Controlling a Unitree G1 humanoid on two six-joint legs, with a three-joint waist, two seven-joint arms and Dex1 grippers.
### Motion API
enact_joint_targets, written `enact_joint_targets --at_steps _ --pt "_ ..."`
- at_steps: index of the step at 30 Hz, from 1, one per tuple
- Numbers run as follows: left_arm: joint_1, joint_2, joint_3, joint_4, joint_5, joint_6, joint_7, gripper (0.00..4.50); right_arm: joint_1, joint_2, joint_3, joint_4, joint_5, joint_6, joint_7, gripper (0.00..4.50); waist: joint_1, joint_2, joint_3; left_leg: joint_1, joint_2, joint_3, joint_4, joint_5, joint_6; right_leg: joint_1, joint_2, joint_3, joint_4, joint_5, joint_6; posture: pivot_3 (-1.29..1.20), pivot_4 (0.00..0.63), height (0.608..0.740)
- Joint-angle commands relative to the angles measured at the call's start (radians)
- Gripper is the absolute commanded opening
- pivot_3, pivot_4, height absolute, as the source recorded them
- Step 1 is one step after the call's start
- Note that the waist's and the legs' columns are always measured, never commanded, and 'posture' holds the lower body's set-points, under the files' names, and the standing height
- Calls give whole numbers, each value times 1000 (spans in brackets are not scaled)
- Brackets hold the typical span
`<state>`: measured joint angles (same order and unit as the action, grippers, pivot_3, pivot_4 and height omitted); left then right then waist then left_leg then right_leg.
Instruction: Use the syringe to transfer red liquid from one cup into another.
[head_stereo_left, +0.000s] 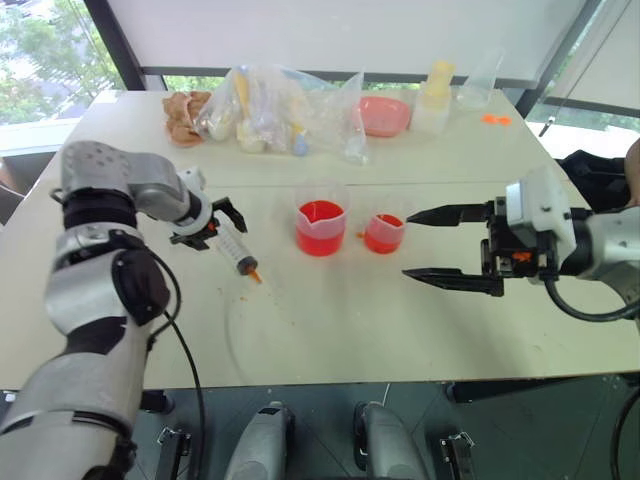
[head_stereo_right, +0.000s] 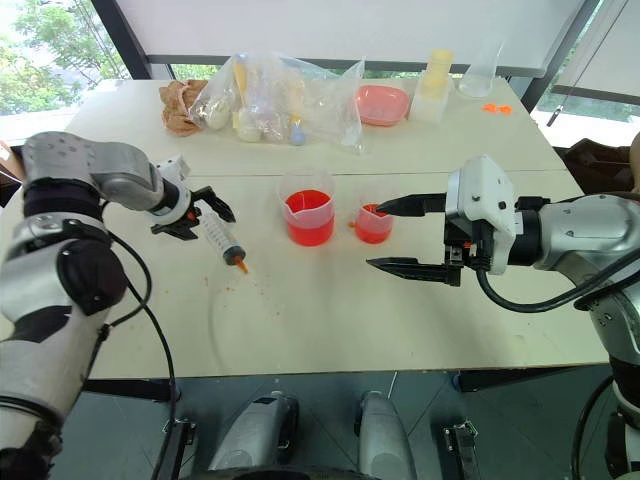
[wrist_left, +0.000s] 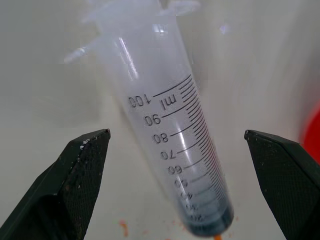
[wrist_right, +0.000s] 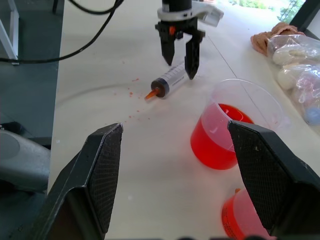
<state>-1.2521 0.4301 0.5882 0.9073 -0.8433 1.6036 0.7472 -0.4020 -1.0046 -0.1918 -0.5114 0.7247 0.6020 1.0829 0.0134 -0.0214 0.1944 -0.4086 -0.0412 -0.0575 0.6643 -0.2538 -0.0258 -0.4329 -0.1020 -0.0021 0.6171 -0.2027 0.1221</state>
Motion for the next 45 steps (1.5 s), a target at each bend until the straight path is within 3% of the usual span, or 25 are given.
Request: enact_joint_targets --at_steps 1,2,5,10,12,16,20,23,26,29,33,38,45 --pt "38 -53 100 -145 84 7 63 4465 2 2 -25 -22 3 -14 -14 3506 -1 0 0 0 0 0 0 0 0 0 0 0 0 0 0 0 150 740" --pt "52 -74 115 -183 106 5 68 4465 5 3 -27 -23 4 -13 -18 3506 -2 0 0 1 0 0 0 0 0 0 0 0 0 0 0 0 150 740" --pt "87 -126 99 -294 170 -6 43 3802 8 6 -30 -21 5 -13 -28 3506 -2 0 0 1 0 0 -1 0 0 0 0 0 1 0 0 0 150 740" --pt "121 -168 70 -377 265 -24 -32 1893 13 9 -22 -17 -1 -19 -33 3506 0 0 0 1 -1 0 0 0 0 1 0 0 1 0 0 0 150 740" --pt "134 -182 74 -395 300 -25 -56 1434 16 9 -19 -15 -6 -21 -33 3506 0 0 0 1 -1 0 0 0 0 1 0 0 0 0 0 0 150 740" --pt "156 -194 34 -436 347 -55 -136 1417 25 1 -12 -7 -36 -26 -44 3506 -1 1 -1 2 -1 1 0 -1 1 2 0 0 0 0 0 0 150 740" --pt "184 -177 -128 -567 358 -179 -312 1417 45 -10 -35 13 -60 -26 -51 3506 1 0 -1 3 -1 2 0 -1 2 5 0 -1 0 0 0 0 150 740" --pt "151 -87 -270 -666 385 -436 -570 1417 34 -10 -113 50 -14 8 -71 3506 0 -1 0 3 -1 1 0 0 0 4 1 -1 0 1 -2 0 150 740" --pt "112 -43 -313 -718 371 -683 -809 1417 -43 23 -150 144 -67 -56 -150 3506 -3 0 0 0 1 2 0 1 0 2 2 -1 -2 2 -4 0 150 740" --pt "93 -32 -368 -743 345 -847 -1050 1417 -215 100 -95 304 -280 -243 -341 3506 -5 2 -1 1 2 6 -1 1 0 2 2 0 -4 3 -4 0 150 740" --pt "114 -84 -459 -749 329 -1011 -1299 1417 -346 187 -27 419 -386 -390 -396 3506 -1 2 -2 2 2 6 -1 1 0 3 3 0 -5 3 -4 0 150 740" --pt "172 -142 -554 -657 383 -1166 -1475 1417 -433 304 67 473 -495 -511 -461 3506 -9 2 -1 1 2 6 0 0 2 3 3 0 -4 4 -3 0 150 740" --pt "223 -163 -603 -536 453 -1339 -1599 1417 -459 405 158 450 -529 -524 -456 3506 -28 3 -1 2 2 5 0 0 3 3 4 0 -3 4 -3 0 150 740"
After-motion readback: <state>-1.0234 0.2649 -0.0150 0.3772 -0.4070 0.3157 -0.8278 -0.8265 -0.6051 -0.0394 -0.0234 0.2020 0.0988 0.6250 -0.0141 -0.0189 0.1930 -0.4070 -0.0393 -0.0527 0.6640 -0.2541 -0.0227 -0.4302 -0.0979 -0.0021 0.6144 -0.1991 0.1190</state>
